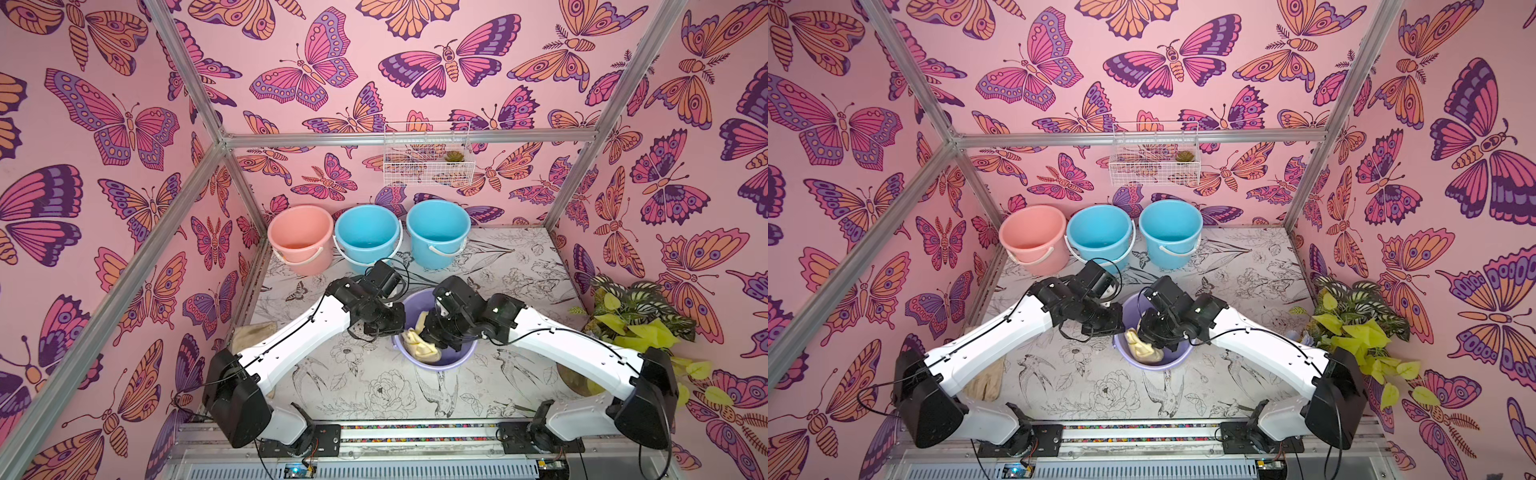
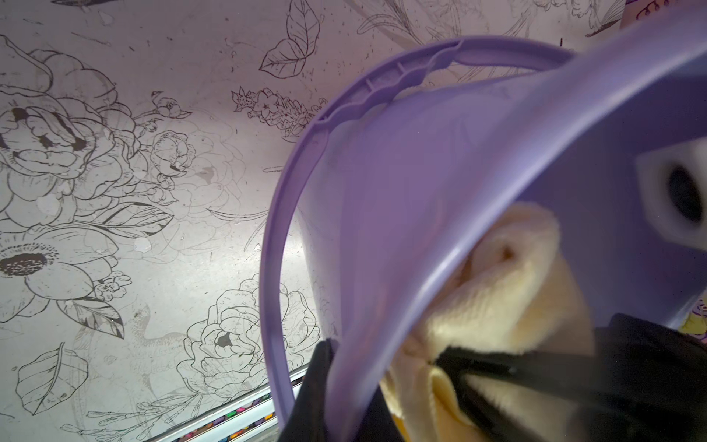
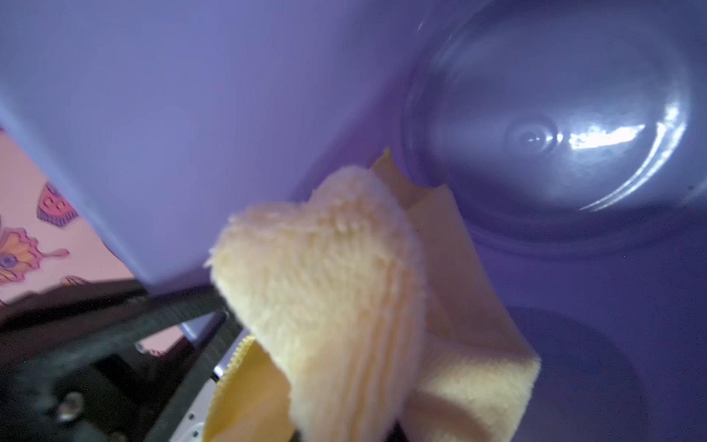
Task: Wipe the inside of the bucket with a cloth
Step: Wipe the dirt from the inside of the bucket.
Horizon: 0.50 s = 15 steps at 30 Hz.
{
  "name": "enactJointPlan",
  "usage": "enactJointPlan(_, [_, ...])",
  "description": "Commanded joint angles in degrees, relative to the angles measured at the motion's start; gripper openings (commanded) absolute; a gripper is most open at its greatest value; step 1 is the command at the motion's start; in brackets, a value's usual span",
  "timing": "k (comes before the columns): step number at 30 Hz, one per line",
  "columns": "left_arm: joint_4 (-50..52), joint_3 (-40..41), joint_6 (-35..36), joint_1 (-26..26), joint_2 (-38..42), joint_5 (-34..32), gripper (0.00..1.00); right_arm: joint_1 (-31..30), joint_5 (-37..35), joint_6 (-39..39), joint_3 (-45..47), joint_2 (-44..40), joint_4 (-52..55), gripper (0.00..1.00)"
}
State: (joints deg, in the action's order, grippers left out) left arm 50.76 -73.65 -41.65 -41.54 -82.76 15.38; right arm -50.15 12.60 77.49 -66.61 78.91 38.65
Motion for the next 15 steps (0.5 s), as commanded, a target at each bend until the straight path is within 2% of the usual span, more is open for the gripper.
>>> enactJointPlan(1, [-1.9,0.48,-0.19,0.23,2.25,0.05,0.0,0.23,-5.87,24.15,3.73,-4.16,0.96,0.0])
enactJointPlan(3, [-1.89,0.39,-0.19,0.23,2.26,-0.04,0.0,0.23,-7.63,32.29,8.52,-6.87,-4.32,0.0])
enactJointPlan(5, [-1.9,0.26,-0.32,0.23,2.28,0.0,0.0,0.23,-9.52,36.28,10.34,-7.77,-6.2,0.0])
enactJointPlan(15, [-2.15,-1.07,0.08,0.23,0.5,0.87,0.0,-0.56,-5.19,40.25,7.15,2.62,-12.82,0.0])
